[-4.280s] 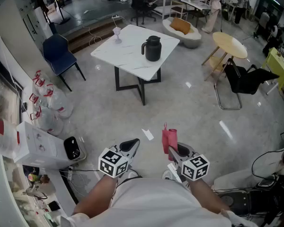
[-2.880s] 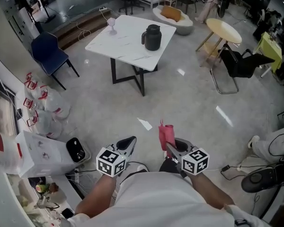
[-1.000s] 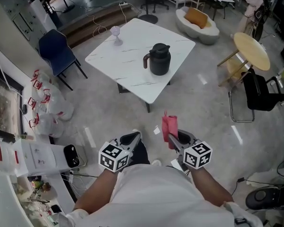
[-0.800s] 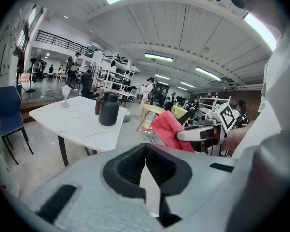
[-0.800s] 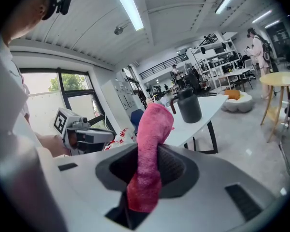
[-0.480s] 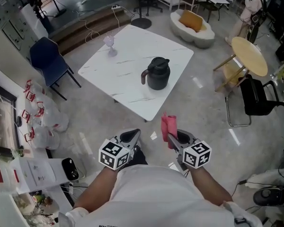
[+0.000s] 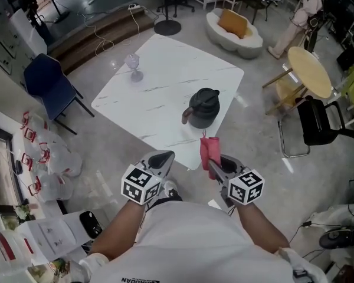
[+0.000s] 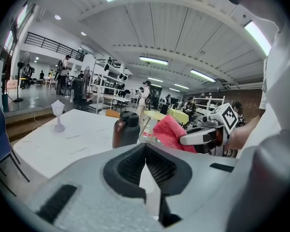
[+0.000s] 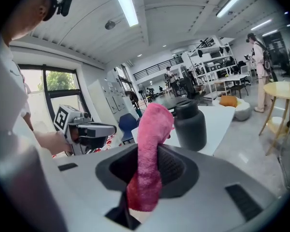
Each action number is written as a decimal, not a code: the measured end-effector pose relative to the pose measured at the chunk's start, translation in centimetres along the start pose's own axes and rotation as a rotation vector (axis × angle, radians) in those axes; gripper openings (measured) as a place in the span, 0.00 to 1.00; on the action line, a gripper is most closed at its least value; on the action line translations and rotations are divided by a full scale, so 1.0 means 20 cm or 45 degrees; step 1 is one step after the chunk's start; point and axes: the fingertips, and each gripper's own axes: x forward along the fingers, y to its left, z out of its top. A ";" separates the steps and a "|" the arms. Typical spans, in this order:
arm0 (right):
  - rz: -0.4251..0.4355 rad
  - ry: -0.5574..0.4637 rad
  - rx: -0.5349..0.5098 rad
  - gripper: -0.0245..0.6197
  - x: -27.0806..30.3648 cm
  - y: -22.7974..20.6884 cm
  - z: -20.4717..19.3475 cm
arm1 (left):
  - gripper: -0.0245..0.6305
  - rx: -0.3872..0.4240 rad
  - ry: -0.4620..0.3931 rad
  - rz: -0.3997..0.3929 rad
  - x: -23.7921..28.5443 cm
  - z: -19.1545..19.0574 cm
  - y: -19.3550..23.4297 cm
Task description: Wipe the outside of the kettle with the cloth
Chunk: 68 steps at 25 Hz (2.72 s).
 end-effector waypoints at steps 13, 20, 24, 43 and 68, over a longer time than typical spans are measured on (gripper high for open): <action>-0.134 0.012 0.002 0.21 0.35 -0.04 0.16 | 0.04 0.026 0.031 -0.112 0.08 0.09 0.45; -0.120 0.008 -0.016 0.21 0.38 -0.05 0.22 | 0.04 0.028 0.016 -0.129 0.14 0.13 0.50; -0.087 -0.015 -0.061 0.21 0.38 -0.07 0.30 | 0.04 0.023 0.020 -0.109 0.17 0.13 0.52; 0.143 0.272 -0.221 0.21 0.64 -0.42 0.77 | 0.12 0.179 0.158 -0.001 0.51 0.20 0.48; -0.064 0.523 -0.653 0.20 0.79 -0.83 0.74 | 0.22 0.383 0.402 -0.098 0.97 0.05 0.45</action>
